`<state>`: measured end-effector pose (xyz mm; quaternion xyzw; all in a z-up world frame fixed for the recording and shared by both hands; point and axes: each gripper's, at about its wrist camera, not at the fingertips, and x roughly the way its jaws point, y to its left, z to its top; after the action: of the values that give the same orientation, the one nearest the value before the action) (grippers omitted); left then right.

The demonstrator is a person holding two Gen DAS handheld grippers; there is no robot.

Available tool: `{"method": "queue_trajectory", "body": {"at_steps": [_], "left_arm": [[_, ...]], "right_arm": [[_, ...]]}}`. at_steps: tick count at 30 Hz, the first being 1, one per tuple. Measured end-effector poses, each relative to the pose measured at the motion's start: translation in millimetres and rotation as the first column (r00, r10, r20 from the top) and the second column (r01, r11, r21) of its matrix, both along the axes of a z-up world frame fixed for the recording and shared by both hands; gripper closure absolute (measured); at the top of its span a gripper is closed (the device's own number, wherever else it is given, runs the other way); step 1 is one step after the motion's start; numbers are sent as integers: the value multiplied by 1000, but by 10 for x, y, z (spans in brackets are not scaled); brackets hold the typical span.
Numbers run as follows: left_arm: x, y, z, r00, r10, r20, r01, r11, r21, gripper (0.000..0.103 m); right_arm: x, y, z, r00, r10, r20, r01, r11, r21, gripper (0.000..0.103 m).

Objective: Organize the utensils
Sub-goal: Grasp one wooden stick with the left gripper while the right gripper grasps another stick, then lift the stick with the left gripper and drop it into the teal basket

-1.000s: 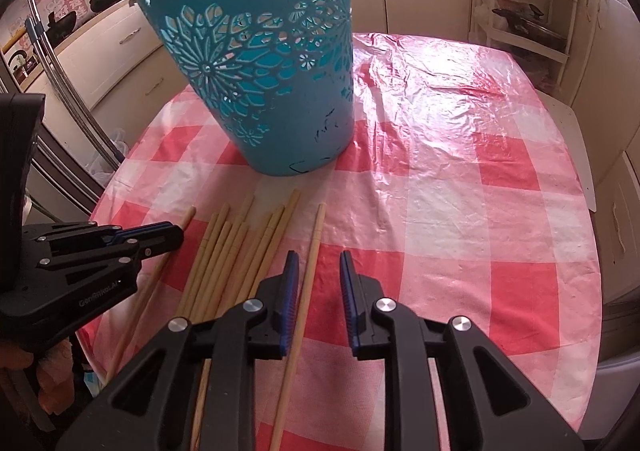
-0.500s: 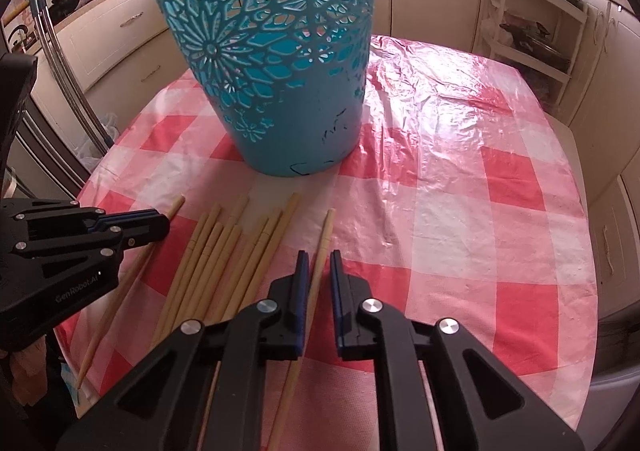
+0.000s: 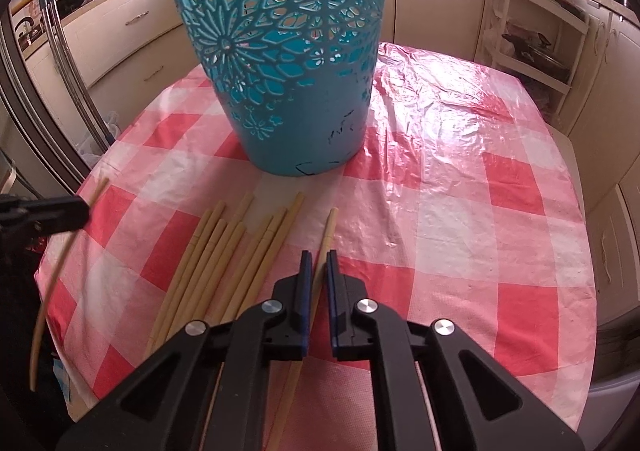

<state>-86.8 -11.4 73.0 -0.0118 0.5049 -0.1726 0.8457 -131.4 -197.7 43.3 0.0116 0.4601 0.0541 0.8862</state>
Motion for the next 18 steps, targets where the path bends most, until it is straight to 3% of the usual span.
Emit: {"method": "queue_trajectory", "body": {"at_steps": [6,10,14,18], "left_arm": [[-163,401,860,991,27,131,0,979,-202,98],[-139,490,1555,966,55,252,24,954,-299,98],[-1,326,2067,929,78,361,51,942,-333,98],[321,-26,2276,895,125,429,33,939,-341,98]], "right_arm": [[-15,-85,9,1000,-23,-18,24,998,56,97],[-20,-113,12,999,-33,-27,35,996,77,98],[-24,-113,13,999,-35,-31,38,996,83,97],[-32,-117,13,999,-35,-35,38,996,86,97]]}}
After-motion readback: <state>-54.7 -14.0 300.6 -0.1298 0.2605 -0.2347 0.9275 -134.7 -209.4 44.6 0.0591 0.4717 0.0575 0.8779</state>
